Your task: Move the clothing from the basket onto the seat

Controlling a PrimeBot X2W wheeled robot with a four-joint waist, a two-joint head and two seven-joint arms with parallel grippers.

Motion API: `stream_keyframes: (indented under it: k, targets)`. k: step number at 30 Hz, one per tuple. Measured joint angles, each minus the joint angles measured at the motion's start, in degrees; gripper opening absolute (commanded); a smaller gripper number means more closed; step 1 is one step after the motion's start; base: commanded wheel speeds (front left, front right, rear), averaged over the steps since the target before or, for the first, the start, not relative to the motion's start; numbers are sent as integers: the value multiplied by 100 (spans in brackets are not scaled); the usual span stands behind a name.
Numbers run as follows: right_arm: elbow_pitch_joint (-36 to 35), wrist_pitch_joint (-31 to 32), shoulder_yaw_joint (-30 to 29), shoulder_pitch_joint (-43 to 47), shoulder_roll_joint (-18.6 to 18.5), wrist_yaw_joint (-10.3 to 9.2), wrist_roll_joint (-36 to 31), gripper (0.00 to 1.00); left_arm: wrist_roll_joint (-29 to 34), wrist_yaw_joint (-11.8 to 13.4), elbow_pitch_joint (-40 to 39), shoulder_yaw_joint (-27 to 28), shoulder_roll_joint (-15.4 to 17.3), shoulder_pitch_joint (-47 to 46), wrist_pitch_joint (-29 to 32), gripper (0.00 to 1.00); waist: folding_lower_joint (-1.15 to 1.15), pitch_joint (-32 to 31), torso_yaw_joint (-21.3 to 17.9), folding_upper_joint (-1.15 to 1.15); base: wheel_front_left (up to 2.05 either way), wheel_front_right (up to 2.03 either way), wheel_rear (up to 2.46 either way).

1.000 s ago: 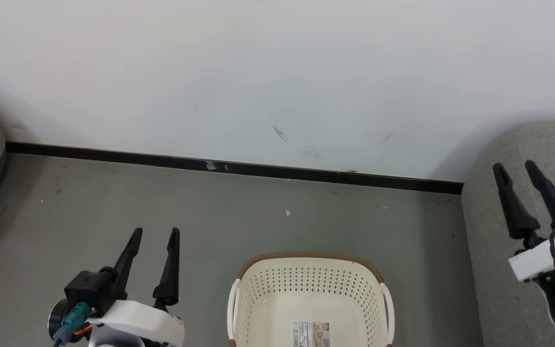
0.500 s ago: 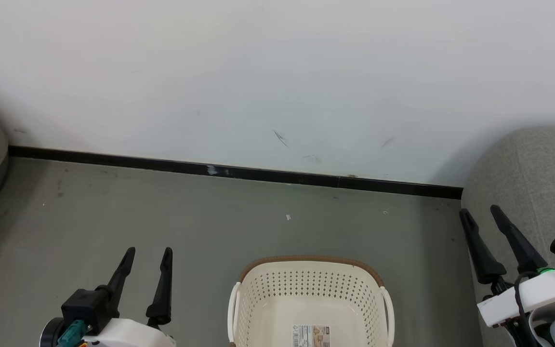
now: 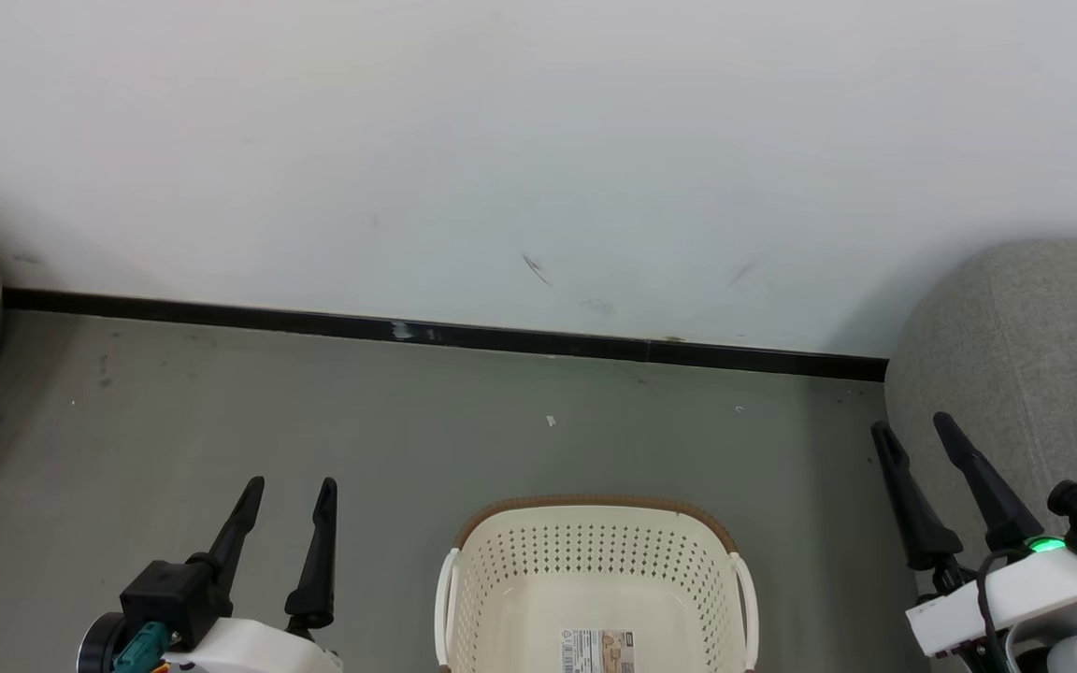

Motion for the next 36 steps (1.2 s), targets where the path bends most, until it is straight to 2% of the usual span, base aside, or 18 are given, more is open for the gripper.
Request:
stream_keyframes:
  k: [19, 27, 28, 36]
  targets:
    - [-132, 0, 13, 120, 132, 0, -149, 100, 55, -10, -29, 48, -74, 0, -1, 100, 0, 9, -65, 0, 0, 0, 0]
    - [-160, 0, 11, 182, 163, 0, -171, 100, 157, -94, -30, 53, -75, 0, -8, 100, 0, 20, -83, 0, 0, 0, 0]
    - [-135, 1, 15, 191, 176, -1, -177, 0, 158, -101, -1, 44, -86, 1, -1, 0, 0, 20, -84, 0, 0, 0, 0]
    - [156, 11, 87, 450, 359, -2, -67, 0, 65, -109, 271, -48, -292, 232, 52, 0, 0, 22, -88, 0, 0, 0, 0]
